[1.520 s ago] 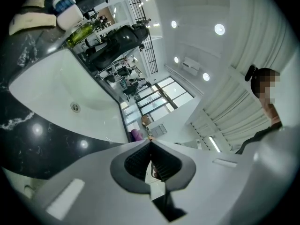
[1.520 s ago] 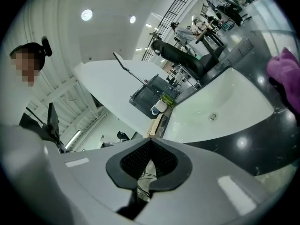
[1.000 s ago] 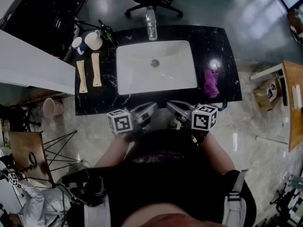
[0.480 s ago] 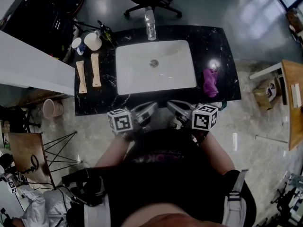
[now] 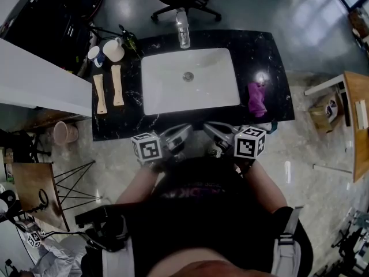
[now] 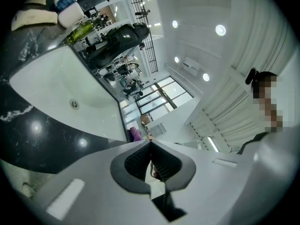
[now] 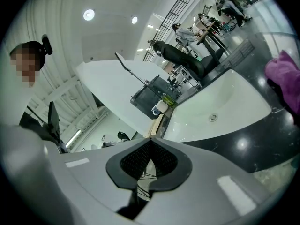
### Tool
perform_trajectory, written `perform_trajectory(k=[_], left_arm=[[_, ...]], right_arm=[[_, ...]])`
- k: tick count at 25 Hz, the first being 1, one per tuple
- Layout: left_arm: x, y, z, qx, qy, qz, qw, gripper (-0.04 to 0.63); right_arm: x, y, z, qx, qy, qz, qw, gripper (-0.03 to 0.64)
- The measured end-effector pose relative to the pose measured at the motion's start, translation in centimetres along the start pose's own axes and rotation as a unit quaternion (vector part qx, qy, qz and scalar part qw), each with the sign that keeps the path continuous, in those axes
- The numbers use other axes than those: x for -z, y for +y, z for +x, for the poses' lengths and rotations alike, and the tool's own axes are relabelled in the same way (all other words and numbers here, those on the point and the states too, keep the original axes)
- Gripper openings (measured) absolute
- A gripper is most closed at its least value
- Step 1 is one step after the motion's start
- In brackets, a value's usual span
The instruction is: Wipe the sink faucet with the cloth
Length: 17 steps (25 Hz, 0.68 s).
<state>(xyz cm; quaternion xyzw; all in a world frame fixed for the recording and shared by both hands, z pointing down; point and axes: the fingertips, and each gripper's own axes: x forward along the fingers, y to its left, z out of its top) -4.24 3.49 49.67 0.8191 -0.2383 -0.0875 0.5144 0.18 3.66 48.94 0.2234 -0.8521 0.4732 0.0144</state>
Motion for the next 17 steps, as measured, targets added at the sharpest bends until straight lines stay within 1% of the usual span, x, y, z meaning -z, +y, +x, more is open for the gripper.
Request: perform_trajectory(k=[13, 17], left_arm=[[-0.14, 0.45, -0.34, -0.005, 0.002, 0.003, 1.0000, 0.000], [0.06, 0.05, -0.47, -0.003, 0.005, -0.002, 1.0000, 0.000]], right_arm=[[0.12, -0.05, 0.24, 0.002, -0.002, 0.007, 1.000, 0.011], [0.36, 0.01, 0.26, 0.002, -0.004, 0.008, 1.000, 0.011]])
